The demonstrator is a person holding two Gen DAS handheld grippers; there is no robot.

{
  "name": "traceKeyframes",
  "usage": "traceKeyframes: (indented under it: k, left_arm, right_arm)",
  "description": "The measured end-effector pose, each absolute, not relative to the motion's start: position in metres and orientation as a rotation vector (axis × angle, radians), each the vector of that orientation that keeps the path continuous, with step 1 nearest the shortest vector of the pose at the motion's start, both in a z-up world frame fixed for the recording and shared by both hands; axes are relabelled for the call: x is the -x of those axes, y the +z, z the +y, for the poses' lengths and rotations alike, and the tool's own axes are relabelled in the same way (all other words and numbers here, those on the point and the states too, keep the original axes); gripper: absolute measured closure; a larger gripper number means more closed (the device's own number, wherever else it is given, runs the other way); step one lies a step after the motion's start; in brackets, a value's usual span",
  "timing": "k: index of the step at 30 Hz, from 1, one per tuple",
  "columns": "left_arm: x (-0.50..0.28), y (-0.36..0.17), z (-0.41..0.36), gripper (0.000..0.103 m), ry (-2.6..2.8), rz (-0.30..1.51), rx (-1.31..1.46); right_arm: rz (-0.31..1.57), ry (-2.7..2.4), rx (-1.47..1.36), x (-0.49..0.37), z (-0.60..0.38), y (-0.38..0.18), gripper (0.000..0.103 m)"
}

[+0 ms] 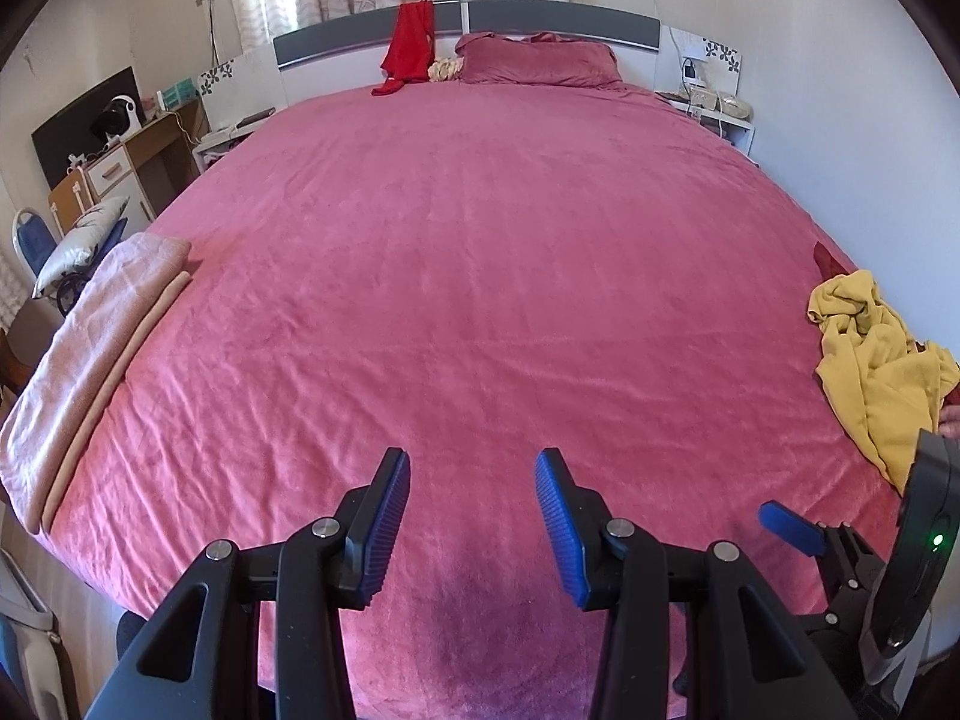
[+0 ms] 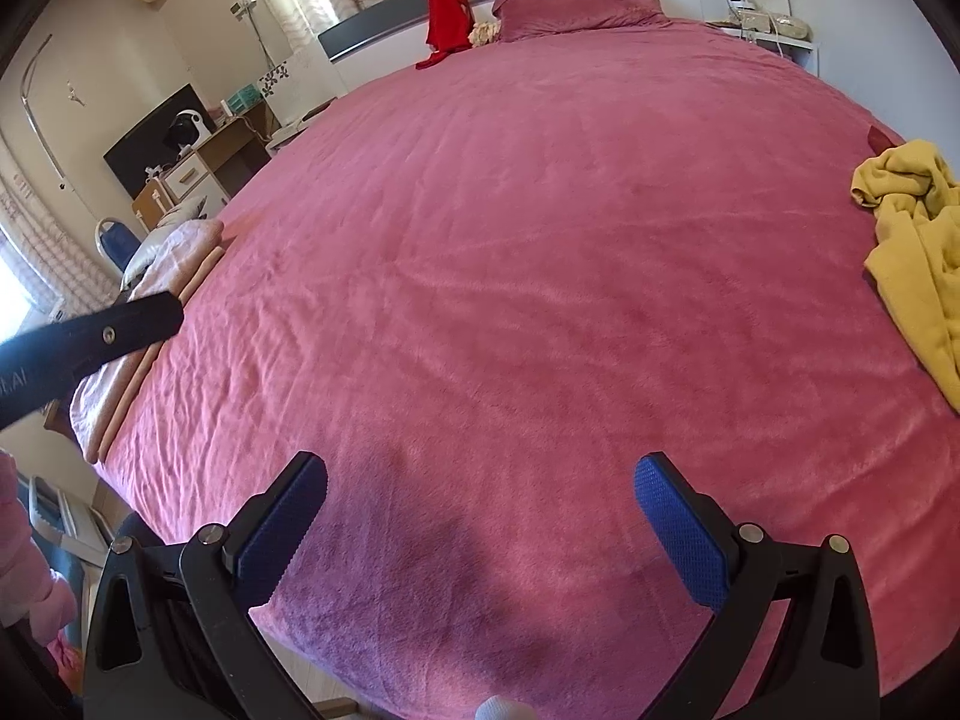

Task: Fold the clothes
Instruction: 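Move both tools toward the yellow sweater at the bed edge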

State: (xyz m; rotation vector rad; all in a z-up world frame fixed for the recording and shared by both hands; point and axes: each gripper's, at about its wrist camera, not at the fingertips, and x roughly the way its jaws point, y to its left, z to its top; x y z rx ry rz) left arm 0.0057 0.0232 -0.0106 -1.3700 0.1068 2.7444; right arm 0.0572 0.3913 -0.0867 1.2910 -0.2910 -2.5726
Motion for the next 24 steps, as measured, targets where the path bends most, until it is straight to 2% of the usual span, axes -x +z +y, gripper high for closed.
traceKeyframes:
  k: [24]
  left_arm:
    - [-0.006,-0.021,0.04,0.059,2.678,0.151,1.412]
  right_arm:
    - [-0.342,-2.656,-1.265,-0.055,0.427,-0.076,0.0]
